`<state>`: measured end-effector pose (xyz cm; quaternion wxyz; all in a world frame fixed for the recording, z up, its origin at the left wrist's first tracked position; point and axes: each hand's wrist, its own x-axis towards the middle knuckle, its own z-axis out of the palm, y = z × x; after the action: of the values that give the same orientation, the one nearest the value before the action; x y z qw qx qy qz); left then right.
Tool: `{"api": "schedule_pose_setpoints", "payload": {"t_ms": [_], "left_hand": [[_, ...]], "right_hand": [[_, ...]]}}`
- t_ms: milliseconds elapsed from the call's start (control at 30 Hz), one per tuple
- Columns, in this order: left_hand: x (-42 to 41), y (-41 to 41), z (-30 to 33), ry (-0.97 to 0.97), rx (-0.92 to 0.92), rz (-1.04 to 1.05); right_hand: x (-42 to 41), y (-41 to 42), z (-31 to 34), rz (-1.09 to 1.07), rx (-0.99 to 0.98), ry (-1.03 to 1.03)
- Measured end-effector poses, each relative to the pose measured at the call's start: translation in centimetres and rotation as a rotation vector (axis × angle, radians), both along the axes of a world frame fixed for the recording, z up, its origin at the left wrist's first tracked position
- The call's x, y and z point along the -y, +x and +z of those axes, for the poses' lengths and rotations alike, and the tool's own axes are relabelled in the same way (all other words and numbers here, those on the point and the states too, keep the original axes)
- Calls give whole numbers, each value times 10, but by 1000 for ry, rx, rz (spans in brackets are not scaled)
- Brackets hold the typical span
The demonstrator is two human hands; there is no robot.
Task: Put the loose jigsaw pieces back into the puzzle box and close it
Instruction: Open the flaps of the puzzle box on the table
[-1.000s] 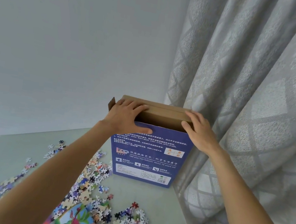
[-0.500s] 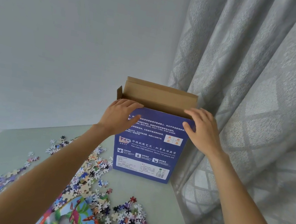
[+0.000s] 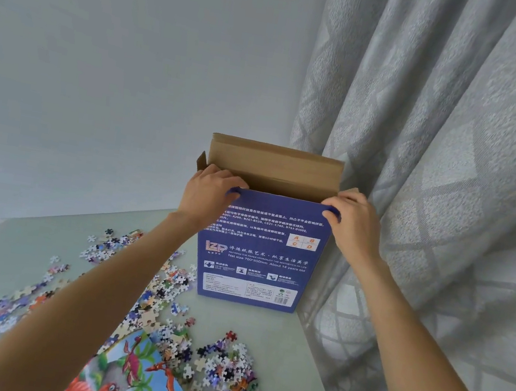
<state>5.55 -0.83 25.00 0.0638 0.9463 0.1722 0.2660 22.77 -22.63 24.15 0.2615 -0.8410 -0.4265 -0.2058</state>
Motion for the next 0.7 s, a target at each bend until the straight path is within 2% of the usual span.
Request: {"api": "schedule_pose_setpoints", "payload": {"t_ms": [133,400,700], "left_hand": [[8,0,-1,-1,6,-17],[8,-2,-2,-13,-6,-36],[18,8,-1,-20,0,-46]], "right_hand": [[7,-1,-1,-8,-12,1],[6,-6,3,-30,100,-45],[20,-6,2,-109,48,4]]}}
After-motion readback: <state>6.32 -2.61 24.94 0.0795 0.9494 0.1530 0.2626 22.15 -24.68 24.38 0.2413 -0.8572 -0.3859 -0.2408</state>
